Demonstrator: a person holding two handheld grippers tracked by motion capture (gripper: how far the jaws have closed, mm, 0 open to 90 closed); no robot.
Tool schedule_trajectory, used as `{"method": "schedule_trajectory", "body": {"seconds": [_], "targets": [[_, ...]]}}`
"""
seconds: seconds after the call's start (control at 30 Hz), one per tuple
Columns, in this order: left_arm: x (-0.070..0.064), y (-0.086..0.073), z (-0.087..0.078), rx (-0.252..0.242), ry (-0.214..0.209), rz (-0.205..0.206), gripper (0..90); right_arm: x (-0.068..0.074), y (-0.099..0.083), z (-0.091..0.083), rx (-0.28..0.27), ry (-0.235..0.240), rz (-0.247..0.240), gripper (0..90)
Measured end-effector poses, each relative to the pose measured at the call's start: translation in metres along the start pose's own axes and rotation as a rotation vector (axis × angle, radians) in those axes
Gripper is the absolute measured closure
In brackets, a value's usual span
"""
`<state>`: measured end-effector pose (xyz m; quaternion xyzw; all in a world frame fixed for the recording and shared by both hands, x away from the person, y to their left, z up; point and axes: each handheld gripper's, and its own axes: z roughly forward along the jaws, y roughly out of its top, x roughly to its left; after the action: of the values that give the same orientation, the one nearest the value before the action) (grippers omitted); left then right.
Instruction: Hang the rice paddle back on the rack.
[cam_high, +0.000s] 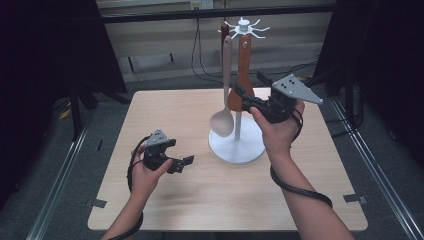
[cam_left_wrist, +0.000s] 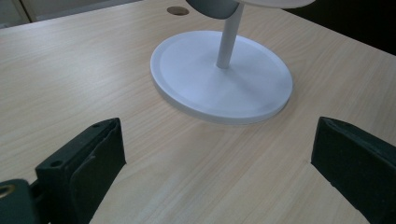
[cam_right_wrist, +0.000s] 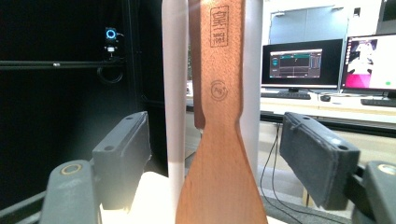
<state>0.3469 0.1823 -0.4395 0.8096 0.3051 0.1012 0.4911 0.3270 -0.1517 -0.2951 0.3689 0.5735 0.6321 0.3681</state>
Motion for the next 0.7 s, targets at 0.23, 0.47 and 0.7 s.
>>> {"method": "schedule_trajectory", "body": {"seconds": [0.23, 0.47, 0.7], "targets": [[0.0, 0.0, -0.001, 0.001, 0.005, 0.002, 2.7, -0.003, -0.001, -0.005, 0.003, 0.001, -0.003, 19.6], [-0.001, -0.002, -0.002, 0.004, 0.008, 0.001, 2.7, -0.004, -0.006, -0.008, 0.017, 0.021, 0.001, 16.0], [-0.001, -0.001, -0.002, 0.005, 0.017, 0.006, 2.7, -0.009, -0.013, -0.013, 0.031, 0.037, 0.022, 10.6]]}}
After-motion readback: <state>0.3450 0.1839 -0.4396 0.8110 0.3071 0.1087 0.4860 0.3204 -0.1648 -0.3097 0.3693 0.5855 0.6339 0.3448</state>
